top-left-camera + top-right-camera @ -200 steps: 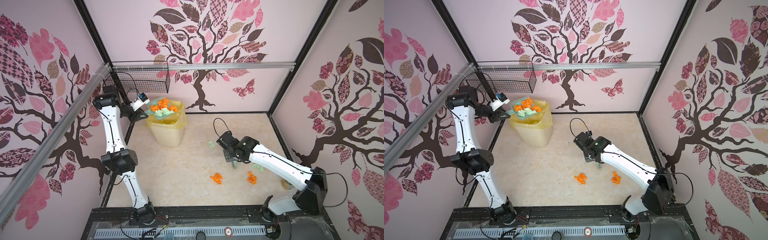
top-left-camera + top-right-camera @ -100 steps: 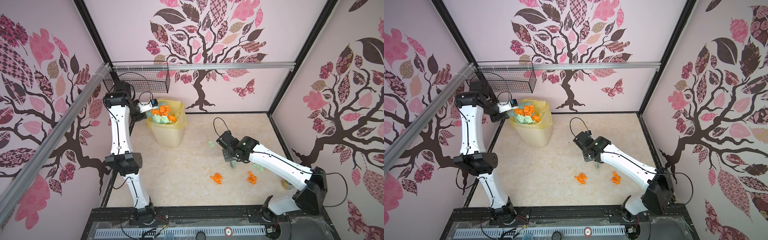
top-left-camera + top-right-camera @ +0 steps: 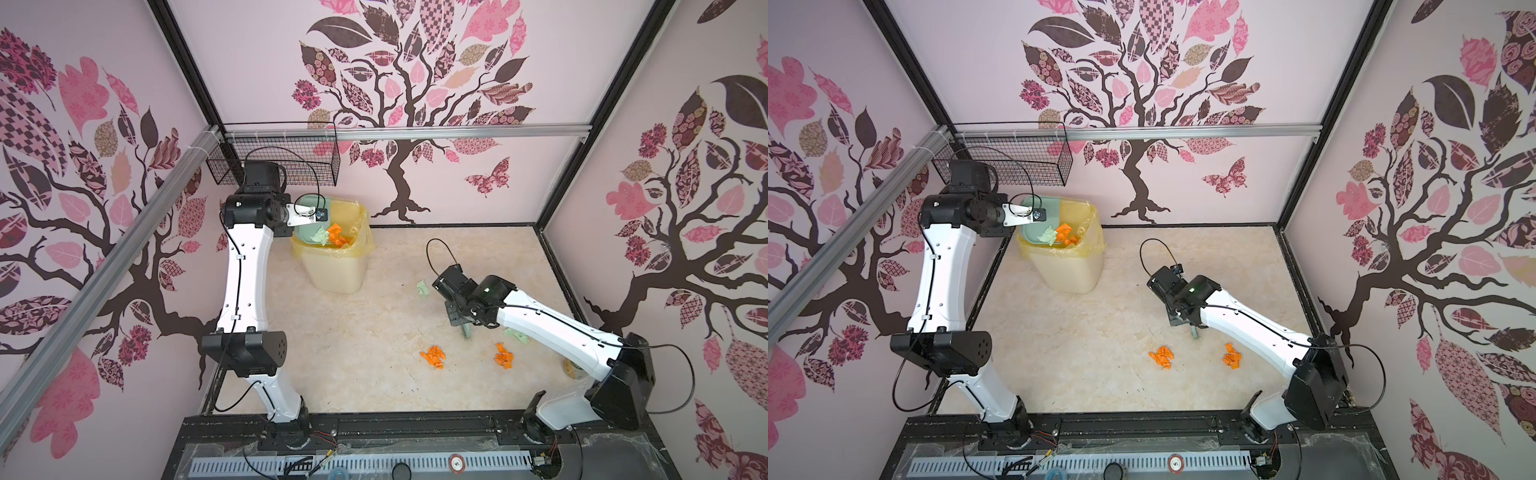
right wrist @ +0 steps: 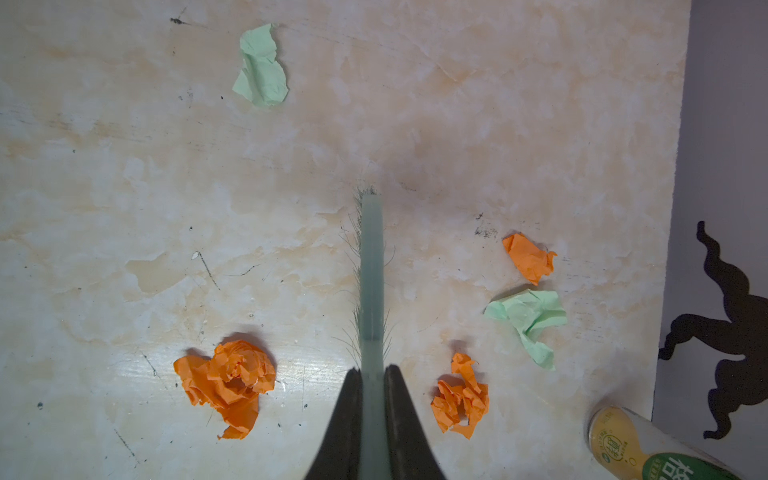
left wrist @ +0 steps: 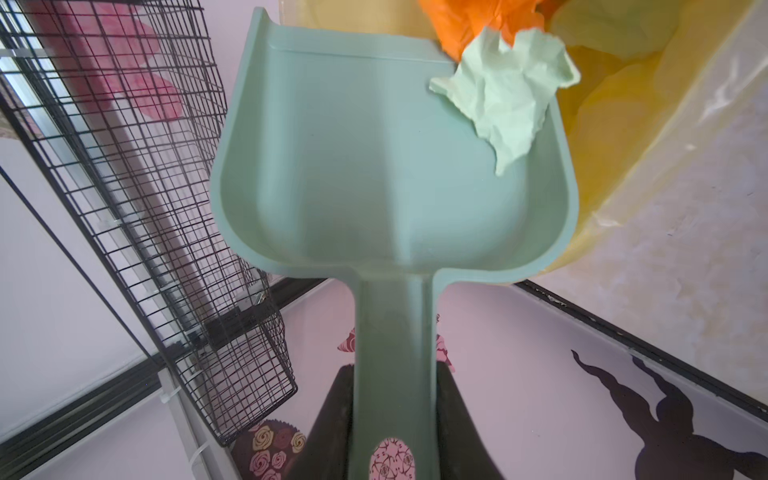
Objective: Sweep away the paper scraps from the table
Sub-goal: 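Tip the dustpan over the yellow bin with the left gripper, then lower the empty dustpan with the left gripper while the right brush reaches far scraps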
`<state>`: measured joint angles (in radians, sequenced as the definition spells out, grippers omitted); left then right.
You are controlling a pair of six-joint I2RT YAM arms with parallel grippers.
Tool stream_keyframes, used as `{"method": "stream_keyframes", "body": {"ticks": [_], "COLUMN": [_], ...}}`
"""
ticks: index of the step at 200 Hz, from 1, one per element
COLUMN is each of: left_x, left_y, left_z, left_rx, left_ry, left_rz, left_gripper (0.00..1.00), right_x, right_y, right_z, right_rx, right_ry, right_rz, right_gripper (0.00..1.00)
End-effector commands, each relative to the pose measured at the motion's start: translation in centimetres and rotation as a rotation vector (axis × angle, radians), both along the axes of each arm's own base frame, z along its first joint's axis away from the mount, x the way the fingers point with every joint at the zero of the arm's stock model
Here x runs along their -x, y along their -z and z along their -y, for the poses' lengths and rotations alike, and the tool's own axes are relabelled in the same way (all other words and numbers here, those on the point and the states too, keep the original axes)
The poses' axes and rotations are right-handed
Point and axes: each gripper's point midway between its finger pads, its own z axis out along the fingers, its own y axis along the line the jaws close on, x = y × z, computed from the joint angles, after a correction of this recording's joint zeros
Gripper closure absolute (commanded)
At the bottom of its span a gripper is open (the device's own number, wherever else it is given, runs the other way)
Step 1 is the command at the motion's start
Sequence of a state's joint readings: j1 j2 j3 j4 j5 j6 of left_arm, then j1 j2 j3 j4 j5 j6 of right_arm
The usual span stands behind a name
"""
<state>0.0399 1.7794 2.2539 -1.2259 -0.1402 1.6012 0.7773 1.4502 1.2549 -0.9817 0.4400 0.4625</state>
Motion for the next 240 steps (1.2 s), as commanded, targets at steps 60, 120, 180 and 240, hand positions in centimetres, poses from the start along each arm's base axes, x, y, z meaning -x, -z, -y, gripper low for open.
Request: {"method": "stream_keyframes", "body": {"ticks": [60,120,180,240], "left_x": [0.8,9.1,18.2,23.5], "left_y": [-6.2,-9.6,3.0,14.0], "left_z": [0.4,4.1,8.2,9.6], "left_rx": [0.083,0.401,0.607,0.711], "left_ry": [0.000,0.051,0.050,-0.020], "left_rz": [0.203,0.213,-0.106,-0.324], "left_gripper": [1.00,1.00,1.00,1.00], "right_x": [-0.5,-5.3,-14.5,-20.8], "right_y": [-1.3,-3.7,-7.3,0.1], "right_z": [0.3,-1.9,-8.0,-9.9], "right_rx": [0.004,0.217,0.406,0.656], "right_ry": [-0.011,-0.271,-0.628,-0.821], "right_rz": [0.042,0.176,0.470,0.357], "right_gripper": [1.00,1.00,1.00,1.00]}}
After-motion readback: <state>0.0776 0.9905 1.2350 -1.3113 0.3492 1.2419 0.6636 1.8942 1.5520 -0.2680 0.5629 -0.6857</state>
